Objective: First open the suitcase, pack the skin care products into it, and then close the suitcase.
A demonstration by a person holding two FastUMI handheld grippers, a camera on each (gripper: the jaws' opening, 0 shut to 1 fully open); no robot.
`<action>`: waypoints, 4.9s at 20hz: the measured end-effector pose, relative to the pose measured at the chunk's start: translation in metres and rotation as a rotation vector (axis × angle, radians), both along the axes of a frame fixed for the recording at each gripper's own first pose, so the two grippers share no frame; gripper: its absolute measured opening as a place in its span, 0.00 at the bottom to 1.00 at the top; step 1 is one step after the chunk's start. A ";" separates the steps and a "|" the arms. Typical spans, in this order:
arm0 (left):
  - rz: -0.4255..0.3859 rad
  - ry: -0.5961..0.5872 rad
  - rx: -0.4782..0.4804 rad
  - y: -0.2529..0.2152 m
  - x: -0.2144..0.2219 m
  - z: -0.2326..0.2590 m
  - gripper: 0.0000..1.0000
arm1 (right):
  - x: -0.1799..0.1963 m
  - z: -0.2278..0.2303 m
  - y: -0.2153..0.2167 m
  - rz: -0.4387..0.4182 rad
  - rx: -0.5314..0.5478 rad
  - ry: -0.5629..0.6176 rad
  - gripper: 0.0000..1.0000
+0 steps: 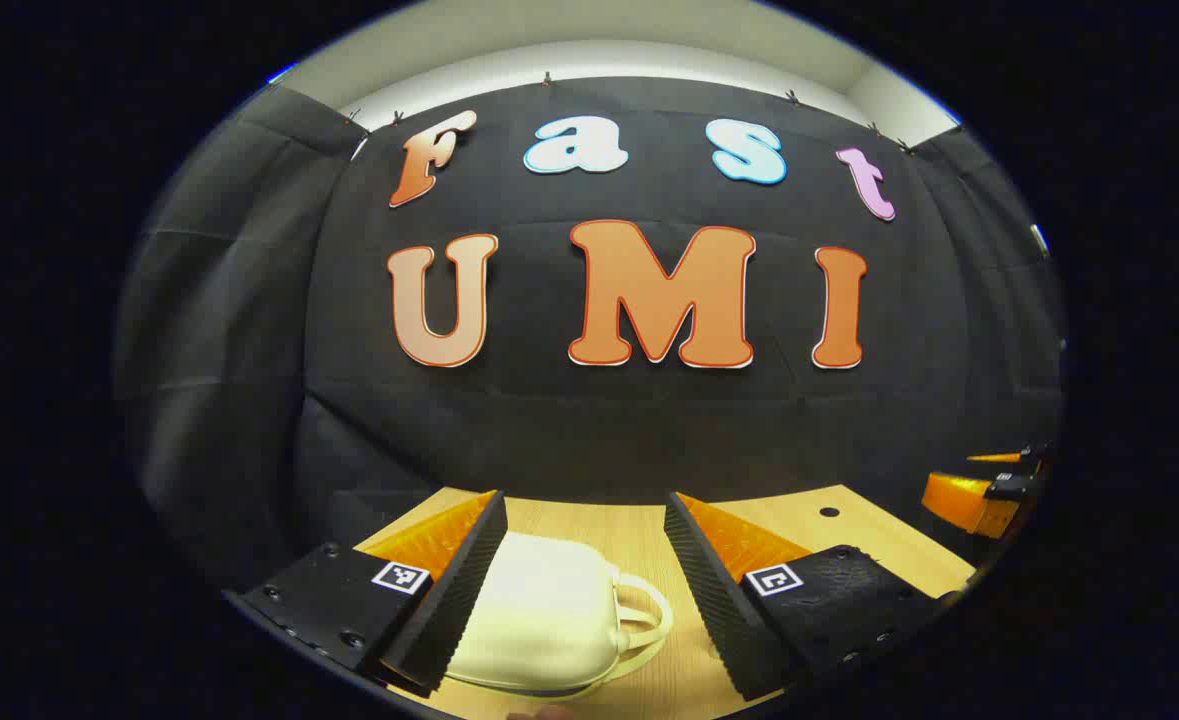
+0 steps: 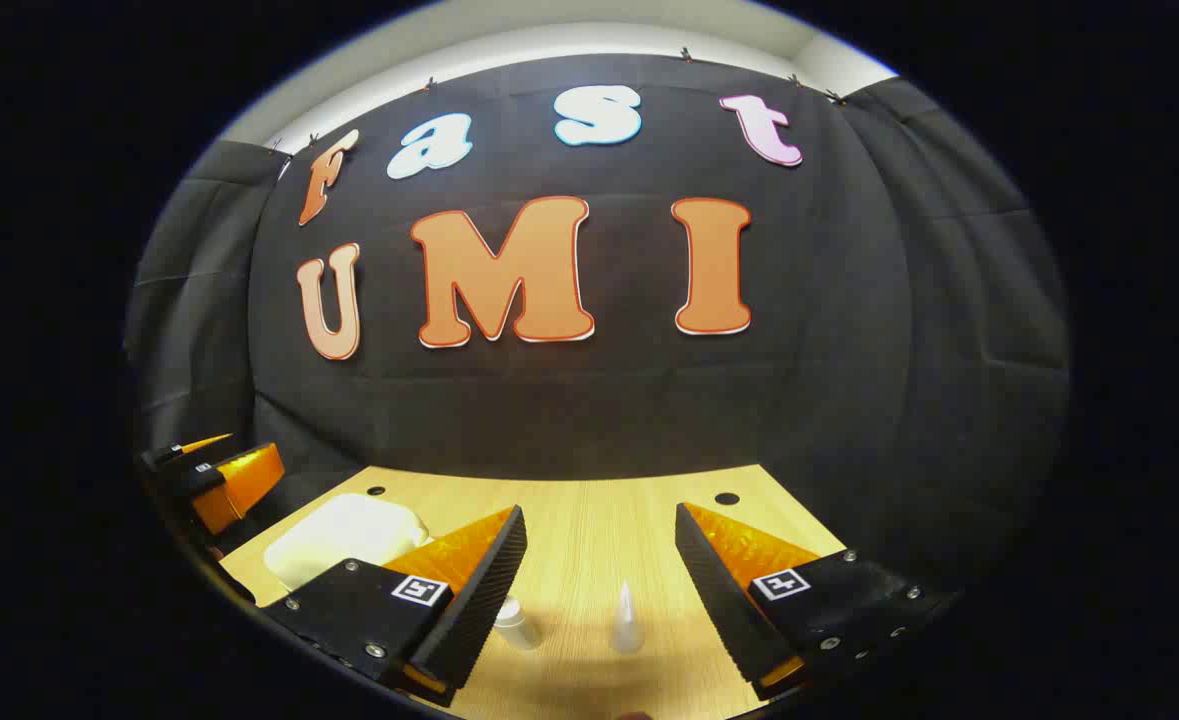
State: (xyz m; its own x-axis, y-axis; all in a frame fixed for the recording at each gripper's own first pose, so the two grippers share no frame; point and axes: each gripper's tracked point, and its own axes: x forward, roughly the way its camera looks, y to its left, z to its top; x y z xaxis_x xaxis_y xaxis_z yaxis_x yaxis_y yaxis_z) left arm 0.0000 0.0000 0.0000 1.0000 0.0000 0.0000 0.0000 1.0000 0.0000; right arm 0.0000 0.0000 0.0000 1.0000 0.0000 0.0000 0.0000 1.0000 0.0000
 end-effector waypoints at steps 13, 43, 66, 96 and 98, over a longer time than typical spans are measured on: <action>-0.003 -0.017 0.044 -0.004 0.010 0.013 0.98 | 0.007 0.004 -0.013 -0.033 -0.031 -0.014 0.95; -0.220 0.185 0.928 -0.082 0.003 -0.171 0.99 | -0.016 -0.064 -0.079 -0.176 -0.080 0.132 0.95; -0.213 0.366 1.244 -0.085 0.088 -0.248 0.07 | -0.036 -0.086 -0.147 -0.362 -0.069 0.204 0.95; -0.162 0.505 -0.169 0.368 0.133 -0.155 0.06 | 0.001 0.020 0.142 -0.222 -0.009 0.001 0.95; -0.129 0.538 -0.256 0.400 0.139 -0.190 0.06 | 0.001 0.015 0.142 -0.249 0.001 0.006 0.95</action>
State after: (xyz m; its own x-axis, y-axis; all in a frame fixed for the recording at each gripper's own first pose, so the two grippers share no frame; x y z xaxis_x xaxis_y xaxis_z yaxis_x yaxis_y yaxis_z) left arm 0.1386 0.3999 -0.1905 0.8518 -0.1875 -0.4891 0.0542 0.9603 -0.2737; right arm 0.0013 0.1417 0.0149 0.9690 -0.2469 -0.0056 0.2469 0.9690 0.0002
